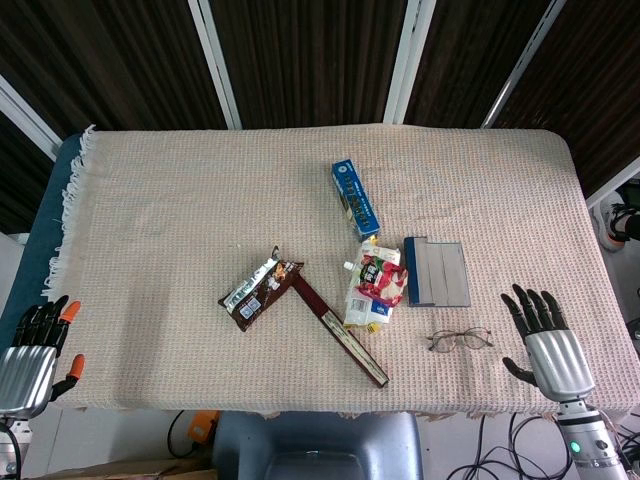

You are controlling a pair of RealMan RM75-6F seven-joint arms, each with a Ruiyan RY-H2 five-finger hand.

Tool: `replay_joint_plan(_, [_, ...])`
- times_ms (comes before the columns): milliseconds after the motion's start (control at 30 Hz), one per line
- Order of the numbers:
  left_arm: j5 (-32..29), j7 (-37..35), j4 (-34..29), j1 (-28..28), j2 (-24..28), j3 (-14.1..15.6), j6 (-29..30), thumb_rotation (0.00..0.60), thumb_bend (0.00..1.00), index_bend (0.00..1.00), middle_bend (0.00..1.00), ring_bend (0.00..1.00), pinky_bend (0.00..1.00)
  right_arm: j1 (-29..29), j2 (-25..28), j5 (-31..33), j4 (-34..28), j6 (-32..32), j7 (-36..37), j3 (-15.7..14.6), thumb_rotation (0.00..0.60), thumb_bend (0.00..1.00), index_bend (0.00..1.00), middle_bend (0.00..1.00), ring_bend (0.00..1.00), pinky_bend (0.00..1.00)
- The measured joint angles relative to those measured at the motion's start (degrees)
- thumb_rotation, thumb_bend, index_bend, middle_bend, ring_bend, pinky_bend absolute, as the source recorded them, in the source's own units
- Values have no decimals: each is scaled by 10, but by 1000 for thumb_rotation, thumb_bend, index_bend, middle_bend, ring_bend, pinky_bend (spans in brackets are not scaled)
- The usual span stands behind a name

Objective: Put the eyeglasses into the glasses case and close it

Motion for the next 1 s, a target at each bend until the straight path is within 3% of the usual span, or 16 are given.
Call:
replay_joint_plan(233, [1,-2,0,-2,1,0,-3,600,411,0,0,0,0,5,-6,4,4,-11,-3,1,600,293,243,0,0,0])
replay_joint_plan(433, [4,-16,3,-1,4,1,0,600,413,0,0,0,0,30,-28,11,24,-57,2,5,600,316,403,1,0,0])
replay_joint_plan(600, [9,-24,7,2,7,3,5,600,412,0,0,0,0,72,-57,31,46,-129,-10,14,600,417,547,42,0,0])
replay_joint_plan(1000, [18,-37,9,10,12,8,18,600,414,0,0,0,0,120,-104,94,96,-206,-61,25,600,477,606,58,0,0])
